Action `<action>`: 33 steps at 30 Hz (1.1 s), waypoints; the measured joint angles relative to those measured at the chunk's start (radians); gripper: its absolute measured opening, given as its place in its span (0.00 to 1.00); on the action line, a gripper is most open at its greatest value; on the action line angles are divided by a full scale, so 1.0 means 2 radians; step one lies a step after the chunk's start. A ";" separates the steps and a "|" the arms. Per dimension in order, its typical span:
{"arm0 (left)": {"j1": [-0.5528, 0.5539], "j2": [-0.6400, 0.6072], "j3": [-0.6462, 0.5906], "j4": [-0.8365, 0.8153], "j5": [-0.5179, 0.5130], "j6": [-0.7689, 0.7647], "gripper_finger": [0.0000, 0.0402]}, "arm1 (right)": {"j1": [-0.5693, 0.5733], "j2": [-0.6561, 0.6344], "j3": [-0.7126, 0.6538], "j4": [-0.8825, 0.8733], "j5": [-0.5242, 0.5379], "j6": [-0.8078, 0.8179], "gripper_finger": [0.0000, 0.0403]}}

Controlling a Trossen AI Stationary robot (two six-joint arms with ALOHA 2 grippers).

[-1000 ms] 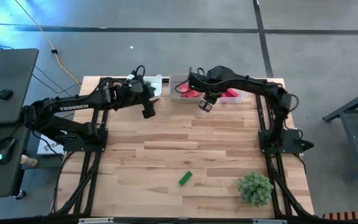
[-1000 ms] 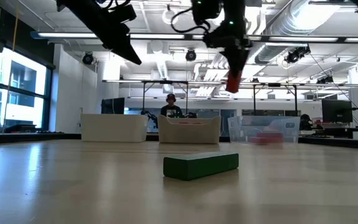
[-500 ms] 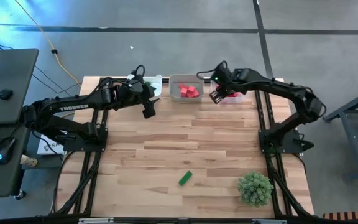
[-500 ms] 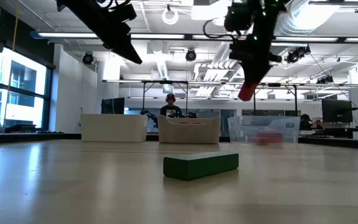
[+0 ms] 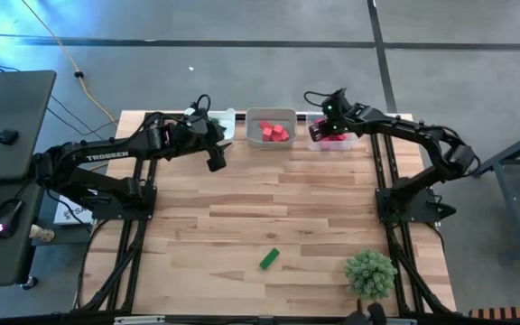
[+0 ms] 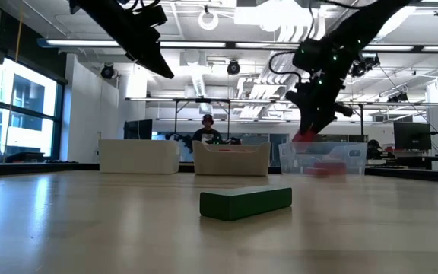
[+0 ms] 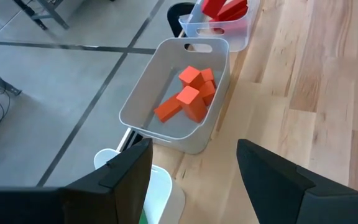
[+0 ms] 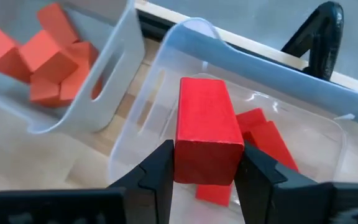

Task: Sort & place blocks by color
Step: Put the red wooden block into the transparent bin

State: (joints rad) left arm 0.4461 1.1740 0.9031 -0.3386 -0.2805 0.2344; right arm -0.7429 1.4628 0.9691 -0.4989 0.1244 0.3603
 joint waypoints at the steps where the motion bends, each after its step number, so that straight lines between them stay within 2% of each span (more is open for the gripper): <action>1: 0.000 0.000 0.000 0.000 0.000 0.000 0.56 | -0.007 0.000 -0.006 0.009 -0.006 0.000 0.28; 12: 0.000 0.000 0.000 0.000 0.000 -0.012 0.56 | -0.058 0.001 -0.048 0.062 -0.060 0.003 0.28; 19: 0.000 0.000 0.000 0.000 0.000 -0.013 0.56 | -0.078 0.002 -0.051 0.053 -0.065 0.017 0.28; 24: 0.000 0.000 0.000 0.000 0.000 -0.033 0.56 | -0.089 0.002 -0.051 0.048 -0.092 0.037 0.29; 33: -0.001 0.000 0.000 0.000 0.003 -0.056 0.56 | -0.090 0.002 -0.051 0.021 -0.091 0.030 0.31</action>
State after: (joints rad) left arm 0.4442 1.1740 0.9031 -0.3386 -0.2740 0.1216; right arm -0.9228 1.4662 0.8661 -0.4570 -0.0580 0.4209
